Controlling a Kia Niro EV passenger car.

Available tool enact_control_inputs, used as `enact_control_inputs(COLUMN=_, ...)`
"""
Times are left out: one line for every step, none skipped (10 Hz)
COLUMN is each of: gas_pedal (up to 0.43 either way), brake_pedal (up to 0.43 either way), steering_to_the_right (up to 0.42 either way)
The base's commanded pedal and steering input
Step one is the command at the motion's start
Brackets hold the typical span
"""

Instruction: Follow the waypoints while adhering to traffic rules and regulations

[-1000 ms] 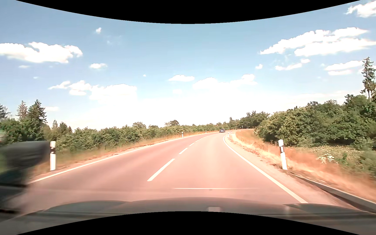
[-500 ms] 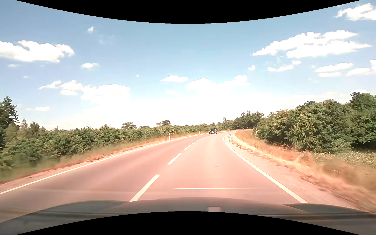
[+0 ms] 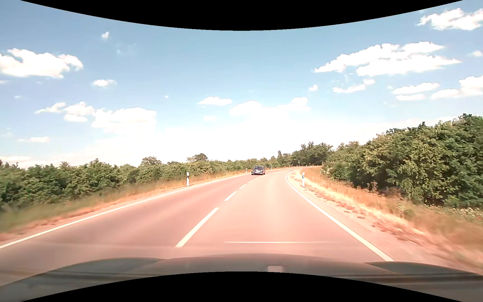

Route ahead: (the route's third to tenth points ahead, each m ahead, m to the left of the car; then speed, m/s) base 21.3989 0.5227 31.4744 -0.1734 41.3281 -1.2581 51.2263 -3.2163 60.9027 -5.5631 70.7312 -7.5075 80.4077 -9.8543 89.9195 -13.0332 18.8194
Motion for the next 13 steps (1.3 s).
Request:
enact_control_inputs(gas_pedal=0.197, brake_pedal=0.0, steering_to_the_right=0.021)
enact_control_inputs(gas_pedal=0.197, brake_pedal=0.0, steering_to_the_right=0.021)
enact_control_inputs(gas_pedal=0.197, brake_pedal=0.0, steering_to_the_right=0.02)
enact_control_inputs(gas_pedal=0.197, brake_pedal=0.0, steering_to_the_right=0.02)
enact_control_inputs(gas_pedal=0.197, brake_pedal=0.0, steering_to_the_right=0.021)
enact_control_inputs(gas_pedal=0.197, brake_pedal=0.0, steering_to_the_right=0.021)
enact_control_inputs(gas_pedal=0.197, brake_pedal=0.0, steering_to_the_right=0.021)
enact_control_inputs(gas_pedal=0.197, brake_pedal=0.0, steering_to_the_right=0.02)
enact_control_inputs(gas_pedal=0.197, brake_pedal=0.0, steering_to_the_right=0.02)
enact_control_inputs(gas_pedal=0.197, brake_pedal=0.0, steering_to_the_right=0.02)
enact_control_inputs(gas_pedal=0.197, brake_pedal=0.0, steering_to_the_right=0.019)
enact_control_inputs(gas_pedal=0.197, brake_pedal=0.0, steering_to_the_right=0.019)
enact_control_inputs(gas_pedal=0.197, brake_pedal=0.0, steering_to_the_right=0.019)
